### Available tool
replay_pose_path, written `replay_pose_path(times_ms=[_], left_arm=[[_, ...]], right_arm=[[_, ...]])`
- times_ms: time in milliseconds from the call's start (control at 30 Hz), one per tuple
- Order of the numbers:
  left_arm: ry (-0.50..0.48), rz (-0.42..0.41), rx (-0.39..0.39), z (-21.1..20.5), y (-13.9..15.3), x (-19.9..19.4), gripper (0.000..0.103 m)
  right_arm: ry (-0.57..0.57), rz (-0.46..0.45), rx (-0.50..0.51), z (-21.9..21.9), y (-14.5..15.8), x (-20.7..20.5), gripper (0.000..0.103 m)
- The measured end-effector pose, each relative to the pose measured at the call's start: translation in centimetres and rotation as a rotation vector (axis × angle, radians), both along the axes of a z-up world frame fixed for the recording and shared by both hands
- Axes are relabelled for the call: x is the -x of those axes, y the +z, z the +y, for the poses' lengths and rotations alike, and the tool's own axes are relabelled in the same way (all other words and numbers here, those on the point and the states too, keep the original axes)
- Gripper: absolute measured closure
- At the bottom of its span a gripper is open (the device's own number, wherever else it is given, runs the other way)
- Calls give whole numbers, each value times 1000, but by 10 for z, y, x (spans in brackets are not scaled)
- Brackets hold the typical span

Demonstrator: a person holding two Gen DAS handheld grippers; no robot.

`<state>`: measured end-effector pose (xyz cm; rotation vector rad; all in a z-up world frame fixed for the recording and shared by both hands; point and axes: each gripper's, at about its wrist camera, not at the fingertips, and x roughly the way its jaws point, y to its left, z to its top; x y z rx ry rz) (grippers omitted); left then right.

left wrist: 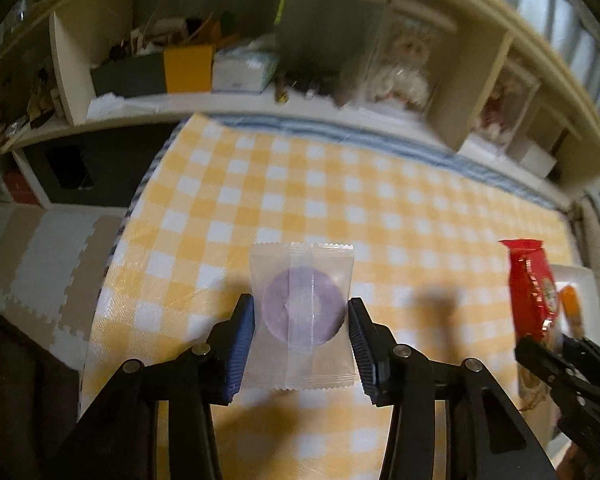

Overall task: Organize snacks
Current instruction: 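Carry both held snacks over the tray and release them inside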

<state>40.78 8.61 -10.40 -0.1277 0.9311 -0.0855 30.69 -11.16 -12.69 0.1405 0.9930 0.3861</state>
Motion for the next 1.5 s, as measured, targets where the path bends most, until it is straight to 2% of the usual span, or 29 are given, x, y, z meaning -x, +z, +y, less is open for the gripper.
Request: replay_pose_path(times_ms=[400,733,1067,1333,1500], left_arm=[[-73,-102,90,-29,64,60,58],[-171,-159,178,-82,94,96,58],[-269,-133,243,-159,85,84,58],[-333,-63,285,-228,48,47,58],[-369,-16,312,-267,22,22,58]], right_arm=[[-11,-70,13,-56,47,22,63],[-74,-135,44,-144,75,40,63],[-156,-123,82,-242,58,41,63],[-177,-134,166,-304,29,26,63],[-163,-89,178,-330,-1,2,63]])
